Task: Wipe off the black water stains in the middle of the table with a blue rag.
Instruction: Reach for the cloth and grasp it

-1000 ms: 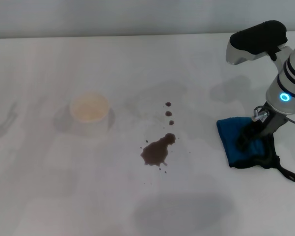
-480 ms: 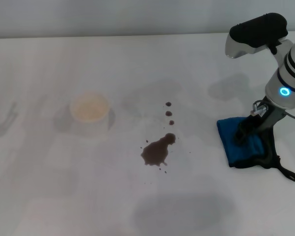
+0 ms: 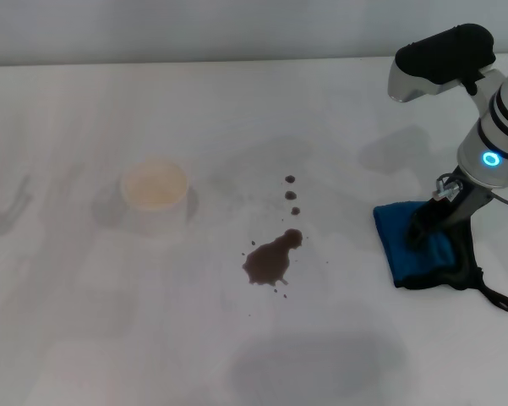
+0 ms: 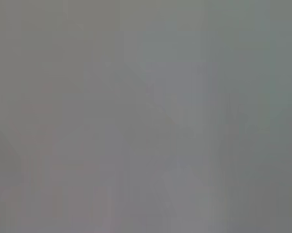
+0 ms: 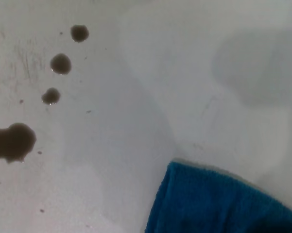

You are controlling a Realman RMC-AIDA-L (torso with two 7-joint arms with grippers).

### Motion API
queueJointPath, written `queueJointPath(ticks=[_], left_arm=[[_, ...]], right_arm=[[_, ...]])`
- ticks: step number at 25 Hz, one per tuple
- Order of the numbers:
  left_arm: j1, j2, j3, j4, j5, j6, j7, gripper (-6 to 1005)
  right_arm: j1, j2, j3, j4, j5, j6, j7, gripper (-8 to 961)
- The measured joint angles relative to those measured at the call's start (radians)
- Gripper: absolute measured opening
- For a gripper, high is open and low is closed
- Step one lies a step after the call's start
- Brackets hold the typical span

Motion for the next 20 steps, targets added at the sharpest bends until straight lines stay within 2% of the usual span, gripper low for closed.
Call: queueJointPath(ticks=[7,9,14,20], left_arm=[[0.004,0.000,0.000,0.000,0.000,0.000,0.000,891],[0.004,0.000,0.000,0.000,0.000,0.000,0.000,891],[0.004,0.000,0.000,0.000,0.000,0.001,0.000,891],[0.004,0.000,0.000,0.000,0.000,0.002,0.000,891]], right_arm=[[0.000,0.002,-0.013,0.012,-0.015,-0.001,-0.001,605],[0.003,0.003,-0.025,0.018,-0.019,-0.005,-0.001,518],[0.006,0.003,-0.029,0.021,-0.020,-0.011,-0.001,513],[0.006,0.002,-0.035,0.017,-0.020,-0.012,-0.002,448]])
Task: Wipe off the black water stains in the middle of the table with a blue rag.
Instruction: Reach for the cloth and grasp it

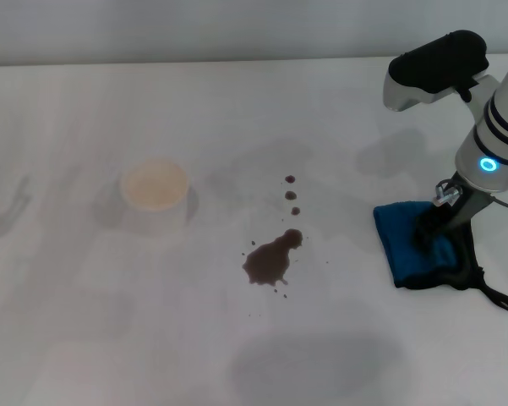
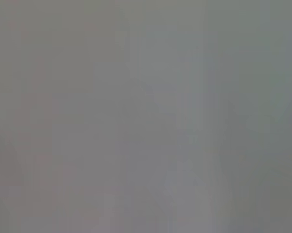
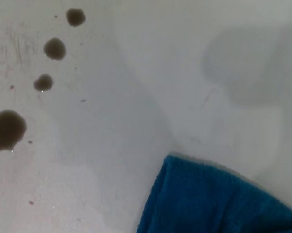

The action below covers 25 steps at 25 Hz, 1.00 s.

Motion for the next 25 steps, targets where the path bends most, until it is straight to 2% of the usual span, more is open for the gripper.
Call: queueJointPath(ticks=[6,11,19,25], left_arm=[[-0.002,0.000,0.000,0.000,0.000,0.000,0.000,891],[-0.003,0.000,0.000,0.000,0.000,0.000,0.000,891],[-0.005,0.000,0.000,0.001,0.000,-0.001,0.000,891],[-0.004,0.000,0.000,0.002,0.000,0.001,0.000,891]], right_arm=[[0.000,0.000,-0.003,0.006,0.001,-0.001,-0.007,382],[-0.003,0.002,-0.016,0.006,0.002,-0.007,-0.008,156],[-0.006,0.003,-0.040,0.004,0.006,-0.007,-0.009,144],[-0.007,0.004,-0.052,0.001,0.008,-0.008,-0.010,93]])
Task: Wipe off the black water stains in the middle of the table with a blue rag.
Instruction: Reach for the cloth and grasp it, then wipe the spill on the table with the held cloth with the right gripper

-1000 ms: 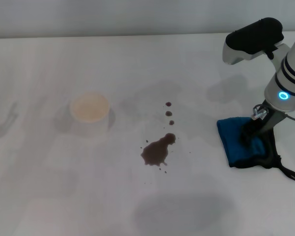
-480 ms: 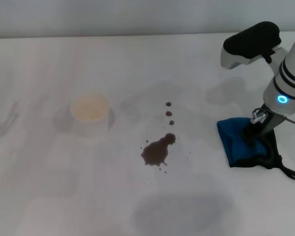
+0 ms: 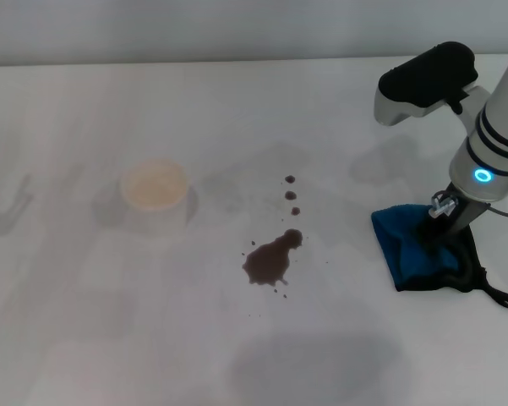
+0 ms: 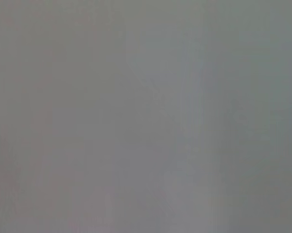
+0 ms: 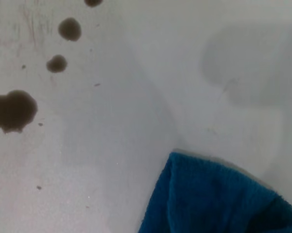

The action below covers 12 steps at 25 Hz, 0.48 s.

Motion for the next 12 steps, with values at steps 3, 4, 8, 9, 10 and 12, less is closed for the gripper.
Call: queueJointPath(ticks=[3,4,8,9,10,12], left_arm=[[0.000,0.000,0.000,0.000,-0.002,0.000,0.000,891],[0.000,0.000,0.000,0.000,-0.003,0.000,0.000,891],[0.000,0.001,0.000,0.015,-0.025,0.000,0.000,891],[-0.001,0.001,0.000,0.020,-0.027,0.000,0.000,891],[-0.003,0.002,0.000,0.022,-0.028,0.000,0.000,891],[-0.008,0.003,0.000,0.023,-0.028,-0.002,0.000,891]], right_arm=[[-0.001,0.001,-0.010,0.003,0.000,-0.008,-0.001,76],[-0.001,0.001,-0.015,0.003,0.002,-0.010,-0.001,71],[-0.001,0.001,-0.028,0.000,0.009,-0.019,-0.002,63],[-0.001,0.001,-0.032,-0.003,0.015,-0.024,-0.004,62],[-0.002,0.001,-0.037,-0.004,0.026,-0.031,-0.008,61],[-0.002,0.001,-0.049,-0.004,0.049,-0.044,-0.017,60]])
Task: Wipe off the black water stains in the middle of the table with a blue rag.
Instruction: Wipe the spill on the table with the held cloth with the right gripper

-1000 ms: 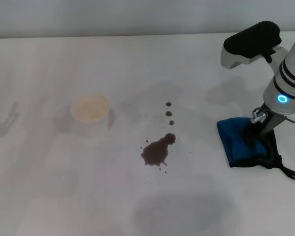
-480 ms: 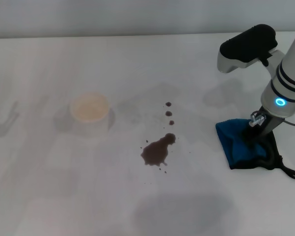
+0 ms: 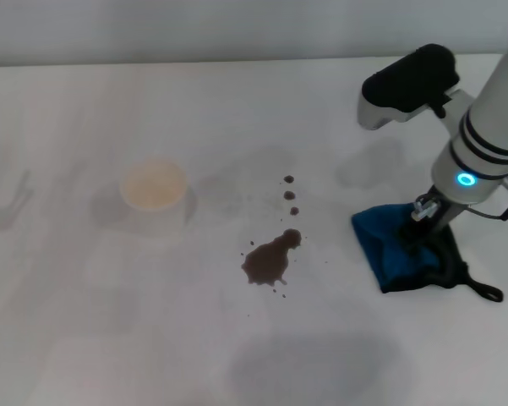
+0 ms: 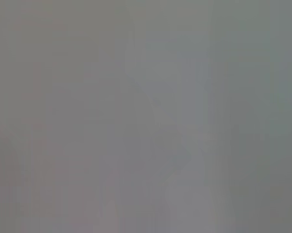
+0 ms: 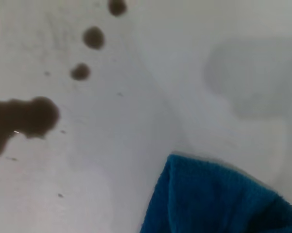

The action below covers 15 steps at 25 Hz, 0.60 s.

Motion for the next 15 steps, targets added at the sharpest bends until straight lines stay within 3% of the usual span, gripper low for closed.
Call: queueJointPath(ticks=[8,15], left_arm=[[-0.003,-0.001,0.000,0.000,0.000,0.003,0.000,891],[-0.004,-0.002,0.000,0.017,0.003,0.006,0.000,891]], right_arm=[[0.028,0.002,-0.119,0.006,0.136,-0.064,-0.019,56],[0.094,0.009,-0.263,0.011,0.268,-0.114,-0.009,55]])
